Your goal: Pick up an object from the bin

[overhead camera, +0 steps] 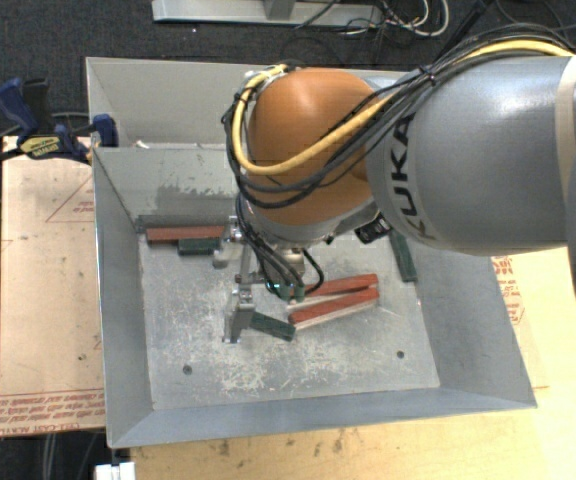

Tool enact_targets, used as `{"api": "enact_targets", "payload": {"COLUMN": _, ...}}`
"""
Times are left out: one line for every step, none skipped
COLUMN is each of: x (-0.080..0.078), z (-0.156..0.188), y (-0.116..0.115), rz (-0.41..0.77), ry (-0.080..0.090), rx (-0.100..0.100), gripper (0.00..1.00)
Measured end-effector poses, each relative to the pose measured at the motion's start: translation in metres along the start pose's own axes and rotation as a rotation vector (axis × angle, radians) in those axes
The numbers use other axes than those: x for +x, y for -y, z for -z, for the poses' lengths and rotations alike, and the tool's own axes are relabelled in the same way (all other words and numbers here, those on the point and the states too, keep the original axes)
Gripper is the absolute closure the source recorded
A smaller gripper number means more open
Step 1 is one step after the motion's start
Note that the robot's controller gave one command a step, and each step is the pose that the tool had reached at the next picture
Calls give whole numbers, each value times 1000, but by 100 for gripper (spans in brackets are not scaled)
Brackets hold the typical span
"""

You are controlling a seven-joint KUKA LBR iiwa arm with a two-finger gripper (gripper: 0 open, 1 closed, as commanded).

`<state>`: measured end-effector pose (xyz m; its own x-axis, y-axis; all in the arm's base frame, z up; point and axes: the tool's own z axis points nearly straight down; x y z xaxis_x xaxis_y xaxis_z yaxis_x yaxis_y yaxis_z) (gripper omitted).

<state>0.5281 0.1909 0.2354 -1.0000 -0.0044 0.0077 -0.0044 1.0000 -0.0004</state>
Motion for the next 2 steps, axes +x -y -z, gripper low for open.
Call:
{"api": "enact_targets", "payload": {"x": -2, "z": 5, "y": 1, "rz": -4, "ry": 8, "rx": -2, "gripper": 0}}
{"api": "enact_targets", "payload": {"x": -5, "z": -23, "y": 19, "rz": -72, "ry": 14, "rx": -5, "gripper": 0}}
